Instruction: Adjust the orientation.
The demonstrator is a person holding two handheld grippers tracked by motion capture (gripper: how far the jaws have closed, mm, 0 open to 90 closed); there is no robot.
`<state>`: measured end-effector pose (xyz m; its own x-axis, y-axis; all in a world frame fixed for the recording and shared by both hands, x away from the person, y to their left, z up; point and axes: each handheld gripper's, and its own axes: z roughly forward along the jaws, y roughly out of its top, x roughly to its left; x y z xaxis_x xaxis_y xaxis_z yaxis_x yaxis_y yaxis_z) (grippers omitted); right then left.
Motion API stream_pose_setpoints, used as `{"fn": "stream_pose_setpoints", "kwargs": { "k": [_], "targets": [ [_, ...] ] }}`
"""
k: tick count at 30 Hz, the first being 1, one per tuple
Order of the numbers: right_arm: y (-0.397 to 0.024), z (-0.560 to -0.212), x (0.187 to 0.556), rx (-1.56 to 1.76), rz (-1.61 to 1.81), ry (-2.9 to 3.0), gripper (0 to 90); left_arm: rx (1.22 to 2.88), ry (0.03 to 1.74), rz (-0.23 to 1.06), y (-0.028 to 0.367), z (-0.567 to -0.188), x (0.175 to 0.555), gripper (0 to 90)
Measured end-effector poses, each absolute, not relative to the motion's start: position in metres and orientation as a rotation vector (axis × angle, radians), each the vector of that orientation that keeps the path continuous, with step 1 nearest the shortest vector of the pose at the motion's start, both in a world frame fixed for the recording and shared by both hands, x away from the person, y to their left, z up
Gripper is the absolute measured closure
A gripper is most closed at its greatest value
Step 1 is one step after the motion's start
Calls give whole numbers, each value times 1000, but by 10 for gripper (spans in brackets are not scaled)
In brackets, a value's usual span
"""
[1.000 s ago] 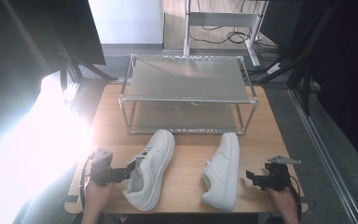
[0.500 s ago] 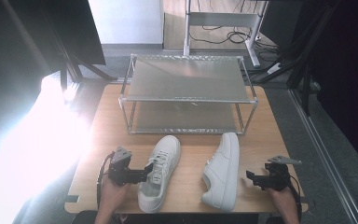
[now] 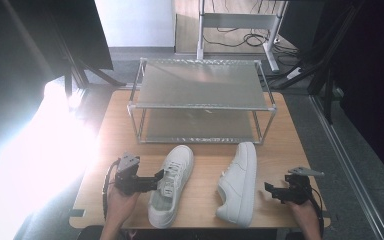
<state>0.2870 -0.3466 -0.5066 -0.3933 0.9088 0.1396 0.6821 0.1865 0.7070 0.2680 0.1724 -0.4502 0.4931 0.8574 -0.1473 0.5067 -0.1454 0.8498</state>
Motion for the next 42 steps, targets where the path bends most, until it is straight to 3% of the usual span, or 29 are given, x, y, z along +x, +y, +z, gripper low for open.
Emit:
{"fn": "stream_pose_setpoints", "kwargs": {
  "k": [9,13,23,42],
  "targets": [
    [-346,-504,286,1499,1041,2142,61,1787,1233,565,201,-457,267,0],
    [-346,-501,284,1482,1056,2136,60,1859,1248,619,206,-473,267,0],
    [-342,-491,280,1428,1083,2100,0,1887,1335,579,215,-488,266,0],
    [-321,-443,274,1327,1100,2111,0,1902,1407,576,221,-495,267,0]
  ]
}}
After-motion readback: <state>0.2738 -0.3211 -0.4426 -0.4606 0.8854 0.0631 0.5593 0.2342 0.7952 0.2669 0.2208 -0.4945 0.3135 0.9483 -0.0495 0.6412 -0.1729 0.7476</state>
